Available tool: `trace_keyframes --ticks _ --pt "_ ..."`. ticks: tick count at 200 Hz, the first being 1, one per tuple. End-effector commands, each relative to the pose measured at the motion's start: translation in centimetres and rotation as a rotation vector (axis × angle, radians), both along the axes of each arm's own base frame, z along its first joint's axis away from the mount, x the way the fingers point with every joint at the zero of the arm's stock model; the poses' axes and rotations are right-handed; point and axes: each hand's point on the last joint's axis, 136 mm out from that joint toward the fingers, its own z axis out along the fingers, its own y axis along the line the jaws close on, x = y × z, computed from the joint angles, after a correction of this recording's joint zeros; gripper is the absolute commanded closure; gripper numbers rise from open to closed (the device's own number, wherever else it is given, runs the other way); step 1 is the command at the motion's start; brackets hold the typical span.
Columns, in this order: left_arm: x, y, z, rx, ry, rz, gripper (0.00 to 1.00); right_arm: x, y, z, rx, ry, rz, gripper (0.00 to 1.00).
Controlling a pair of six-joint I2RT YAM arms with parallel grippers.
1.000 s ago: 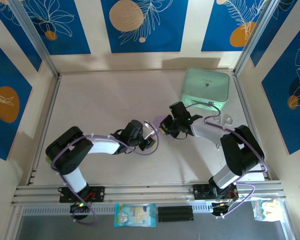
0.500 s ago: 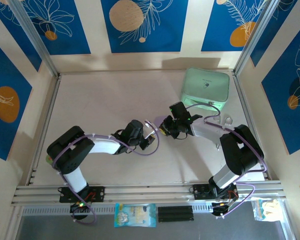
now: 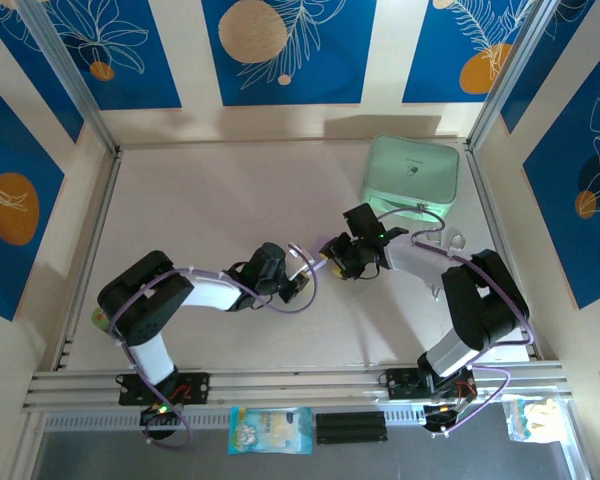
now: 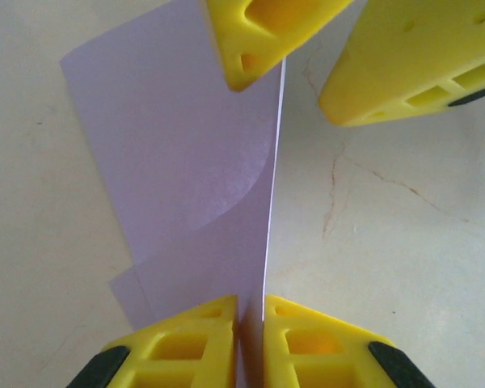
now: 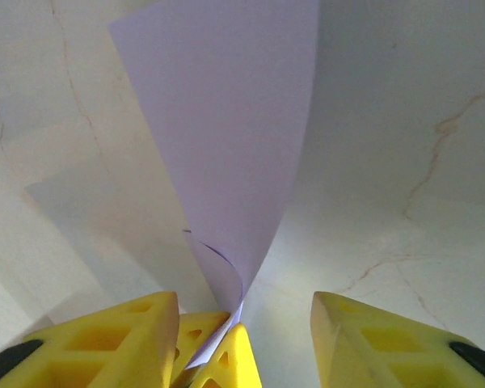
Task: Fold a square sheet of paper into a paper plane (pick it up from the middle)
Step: Fold the wing for the fifth time at the center of the table.
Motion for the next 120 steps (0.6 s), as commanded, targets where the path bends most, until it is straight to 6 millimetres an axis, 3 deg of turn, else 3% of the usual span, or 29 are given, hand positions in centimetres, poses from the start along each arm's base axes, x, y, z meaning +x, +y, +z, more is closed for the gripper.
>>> trace_keyframes --ticks 1,54,120 --pt "-1.1 -0.5 -0.8 -0.031 0.051 -0.021 0.85 0.2 -0.3 1.9 0.002 -0.045 0.017 0.50" --pt "-2.0 -0.4 -1.7 -0.058 0.129 -0.008 0.85 0.6 -1.8 3.1 -0.011 -0.114 0.020 0.44" --pt "-1.8 -0.5 -0.8 -0.126 0.243 0.051 0.87 0.2 -3.9 3.5 -0.033 -0.153 0.022 0.44"
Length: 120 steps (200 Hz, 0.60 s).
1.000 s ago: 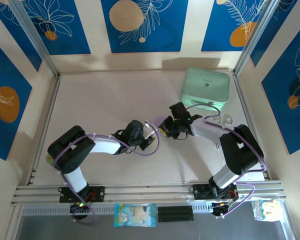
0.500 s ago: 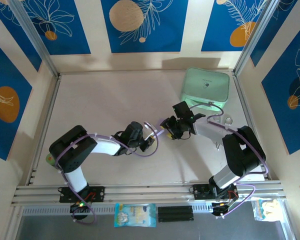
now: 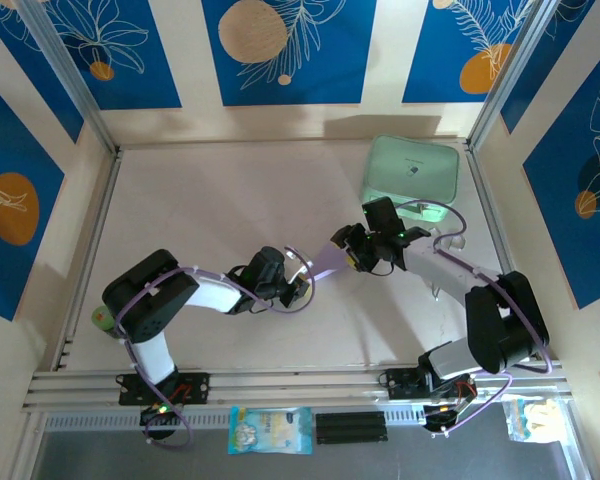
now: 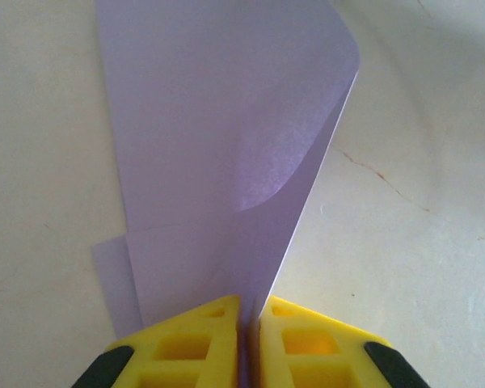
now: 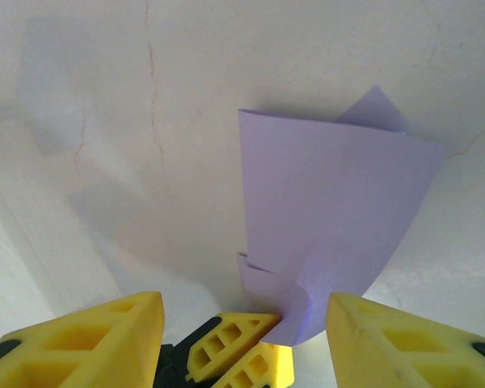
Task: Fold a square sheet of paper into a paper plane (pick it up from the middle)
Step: Fold the wing for the fifth time at the center of the table.
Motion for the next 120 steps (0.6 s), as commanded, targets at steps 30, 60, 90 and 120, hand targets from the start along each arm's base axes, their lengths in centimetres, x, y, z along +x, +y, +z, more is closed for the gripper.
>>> trace_keyframes --ticks 30,60,90,120 --pt "0.0 -0.4 1.3 -0.109 0.206 0.070 0.90 -1.2 -1.6 -0.2 -0.048 -0.063 0.089 0.44" --pt "0.2 -0.9 1.9 -0.169 0.355 0.120 0.94 -1.6 -1.4 -0.5 -0.064 -0.119 0.197 0.44" --pt "0.3 -1.5 1.9 -0.222 0.484 0.171 0.96 -1.9 -0.5 -1.2 -0.051 -0.138 0.287 0.44" --pt "1.0 -1.9 2.3 -0.295 0.569 0.218 0.96 -1.7 0.7 -2.2 -0.049 -0.128 0.347 0.43"
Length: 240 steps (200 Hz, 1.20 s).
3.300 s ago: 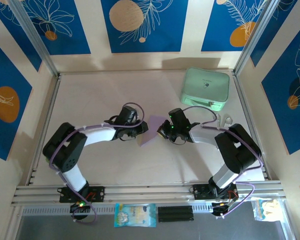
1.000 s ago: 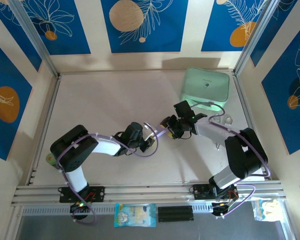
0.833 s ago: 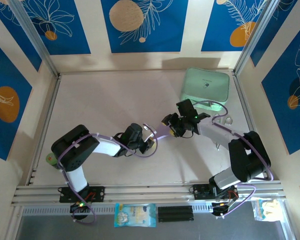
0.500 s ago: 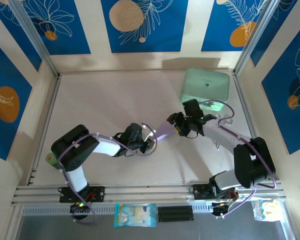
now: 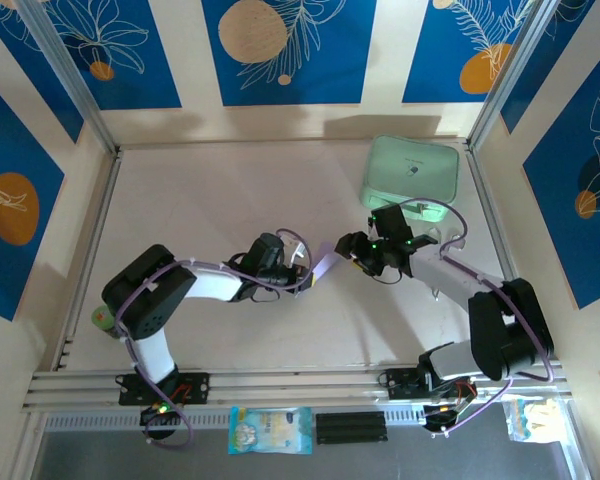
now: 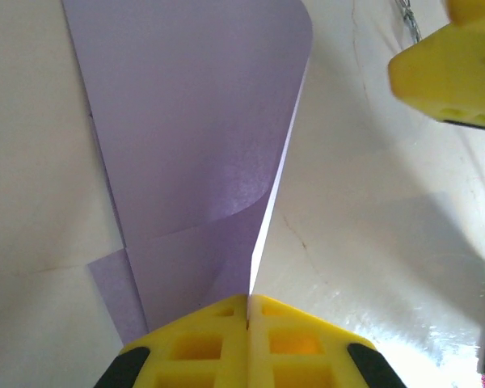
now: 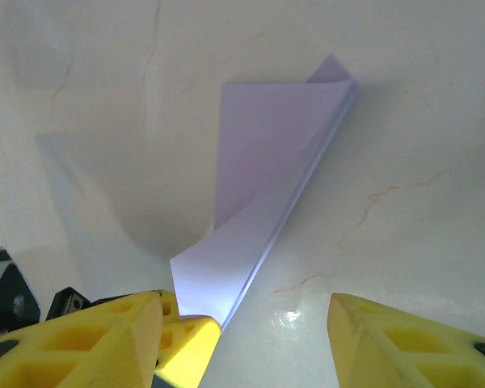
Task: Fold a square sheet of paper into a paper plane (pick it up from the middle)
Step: Fold the wing for the fifth time at the center of the table.
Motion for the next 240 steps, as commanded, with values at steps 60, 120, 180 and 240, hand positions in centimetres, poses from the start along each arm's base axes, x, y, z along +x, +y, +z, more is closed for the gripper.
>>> trace_keyframes --ticks 60,120,180,240 --pt "1.1 -0.3 -0.3 -0.139 0.274 0.127 0.96 0.1 3.1 -2.9 -0.046 0.020 0.190 0.43" --pt "1.4 0.5 -0.9 -0.167 0.337 0.173 0.95 1.0 4.2 -4.7 -0.066 0.075 0.218 0.43" --pt "1.5 0.9 -2.0 -0.161 0.373 0.193 0.92 0.7 3.2 -7.5 -0.178 0.194 0.171 0.43" --pt "1.5 1.5 -2.1 -0.155 0.371 0.209 0.83 -0.3 2.3 -9.7 -0.304 0.300 0.141 0.44"
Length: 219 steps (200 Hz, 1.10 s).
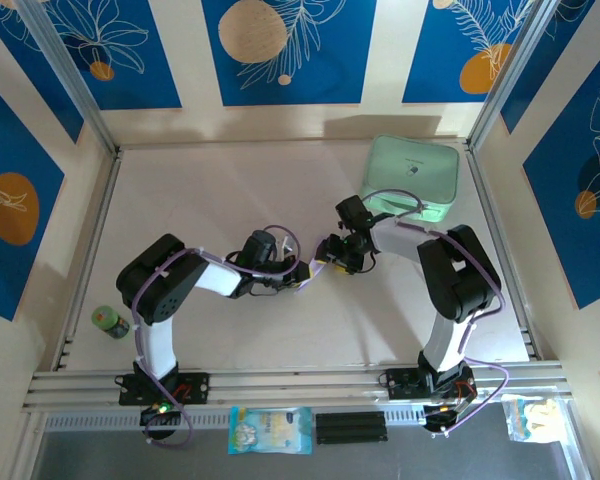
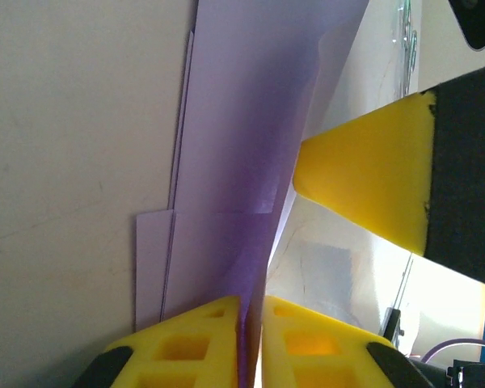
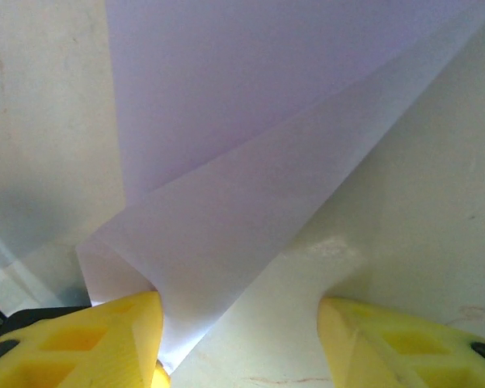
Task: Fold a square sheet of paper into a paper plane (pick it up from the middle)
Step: Fold the wing for the fifth time at the center of the table.
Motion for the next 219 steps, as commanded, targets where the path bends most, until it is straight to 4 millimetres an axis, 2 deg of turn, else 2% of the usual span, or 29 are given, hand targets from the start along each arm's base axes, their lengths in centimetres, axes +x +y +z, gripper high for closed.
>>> trace_keyframes --ticks 1,116,219 --pt "-0.3 0.8 -0.5 0.009 0.015 0.006 0.83 -1.5 -1.4 -3.5 -0.131 0.088 -0.020 0.44" --pt "-0.8 1.9 0.1 0.030 0.003 0.015 0.75 -2.1 -1.7 -5.3 -0.228 0.150 0.004 0.40" --pt "0.3 2.3 0.6 0.021 -0.013 0.072 0.73 -2.1 0.5 -4.8 -0.161 0.107 0.113 0.39"
